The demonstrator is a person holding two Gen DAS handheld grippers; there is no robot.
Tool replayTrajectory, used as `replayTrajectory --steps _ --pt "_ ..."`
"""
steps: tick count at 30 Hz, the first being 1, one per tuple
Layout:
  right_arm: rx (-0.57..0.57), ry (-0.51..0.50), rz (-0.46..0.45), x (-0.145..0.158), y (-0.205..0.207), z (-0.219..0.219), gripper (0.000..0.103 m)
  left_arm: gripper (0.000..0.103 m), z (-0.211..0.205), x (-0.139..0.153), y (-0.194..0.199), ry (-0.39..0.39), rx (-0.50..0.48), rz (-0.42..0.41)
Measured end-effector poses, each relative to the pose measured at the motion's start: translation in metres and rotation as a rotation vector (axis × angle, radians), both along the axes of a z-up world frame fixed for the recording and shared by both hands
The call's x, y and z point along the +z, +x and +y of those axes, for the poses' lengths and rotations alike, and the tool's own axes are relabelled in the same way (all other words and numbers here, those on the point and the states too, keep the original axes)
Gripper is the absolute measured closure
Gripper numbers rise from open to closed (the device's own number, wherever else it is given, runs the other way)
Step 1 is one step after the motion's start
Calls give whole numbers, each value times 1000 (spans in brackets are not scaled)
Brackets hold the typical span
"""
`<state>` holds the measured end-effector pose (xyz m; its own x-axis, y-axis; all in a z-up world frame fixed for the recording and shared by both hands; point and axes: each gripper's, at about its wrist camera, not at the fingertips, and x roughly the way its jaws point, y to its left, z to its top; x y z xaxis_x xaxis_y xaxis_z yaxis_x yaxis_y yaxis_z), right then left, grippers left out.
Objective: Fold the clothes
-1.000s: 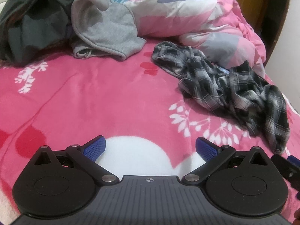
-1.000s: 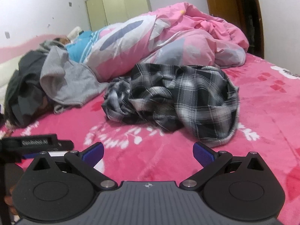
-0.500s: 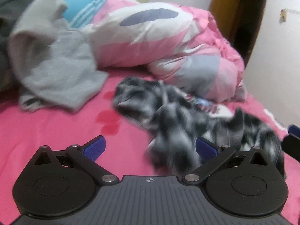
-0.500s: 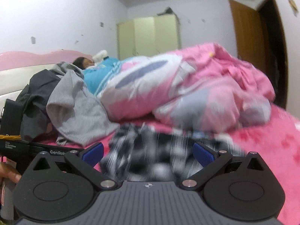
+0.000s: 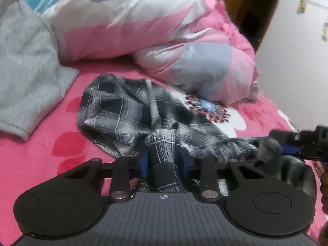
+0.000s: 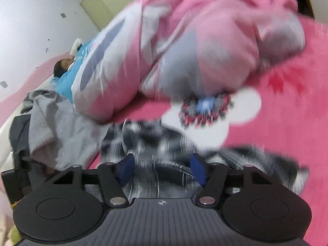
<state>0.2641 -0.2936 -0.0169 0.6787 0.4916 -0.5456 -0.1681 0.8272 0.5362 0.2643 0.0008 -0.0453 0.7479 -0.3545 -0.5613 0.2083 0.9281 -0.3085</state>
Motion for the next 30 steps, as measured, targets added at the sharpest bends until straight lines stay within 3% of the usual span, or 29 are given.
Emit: replayTrajectory --steps 4,7,14,18,21,27,29,30 --pt "111 85 23 -2 -34 -2 75 87 5 11 -30 -46 -41 -51" --pt "185 126 50 -5 -66 4 79 90 9 19 -57 -84 -82 -93" --pt "256 148 120 -20 -152 18 80 91 25 20 -132 -140 -177 -185" --pt "236 161 177 -35 -198 14 81 91 38 7 -166 -139 -183 -164" --pt "165 108 188 -35 -223 4 80 91 48 -7 -178 -128 -150 -120" --pt "81 23 55 -7 -227 5 76 81 65 -15 -182 -181 -74 -68" --pt "69 -2 -8 2 -219 11 63 74 64 -12 -183 -175 -65 -80" --pt "63 -15 -39 7 -215 14 47 65 64 -11 -183 -173 -61 -86"
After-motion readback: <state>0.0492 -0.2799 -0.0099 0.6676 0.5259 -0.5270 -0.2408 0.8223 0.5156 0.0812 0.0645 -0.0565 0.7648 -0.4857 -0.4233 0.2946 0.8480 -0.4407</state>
